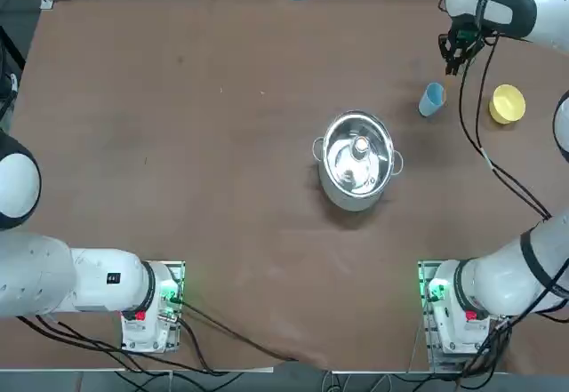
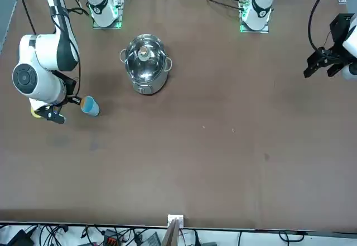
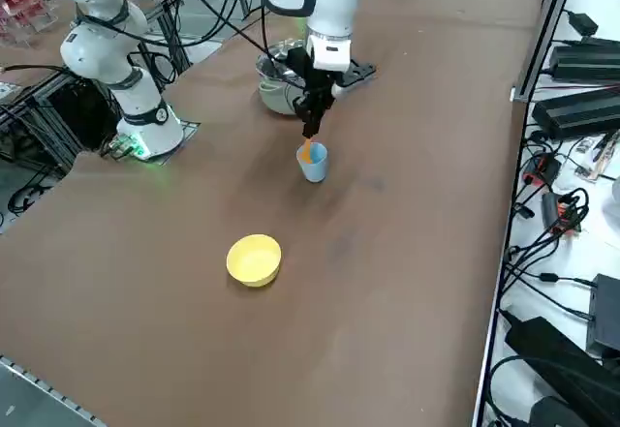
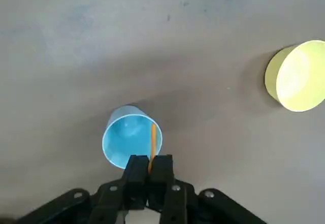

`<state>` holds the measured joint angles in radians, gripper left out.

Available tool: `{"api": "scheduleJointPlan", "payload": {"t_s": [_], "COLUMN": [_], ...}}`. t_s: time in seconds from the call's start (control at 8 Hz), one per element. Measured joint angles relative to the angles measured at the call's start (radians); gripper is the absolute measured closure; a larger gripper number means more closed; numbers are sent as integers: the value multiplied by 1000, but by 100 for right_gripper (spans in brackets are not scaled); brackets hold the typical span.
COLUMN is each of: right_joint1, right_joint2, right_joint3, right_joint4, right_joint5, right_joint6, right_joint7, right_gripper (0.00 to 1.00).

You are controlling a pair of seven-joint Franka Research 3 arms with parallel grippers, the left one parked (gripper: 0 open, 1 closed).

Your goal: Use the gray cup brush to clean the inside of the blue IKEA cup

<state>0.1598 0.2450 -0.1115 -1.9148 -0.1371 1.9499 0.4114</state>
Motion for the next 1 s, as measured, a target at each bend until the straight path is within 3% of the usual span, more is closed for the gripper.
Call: {"api": "scheduleJointPlan", "payload": {"t_s": [1.0], "right_joint1": [77], "right_joint2": [46], "right_joint3": [18], "right_joint4": [10], "right_joint5": [0], "right_joint6": [-7], "right_joint7": [171], "right_gripper": [96]}}
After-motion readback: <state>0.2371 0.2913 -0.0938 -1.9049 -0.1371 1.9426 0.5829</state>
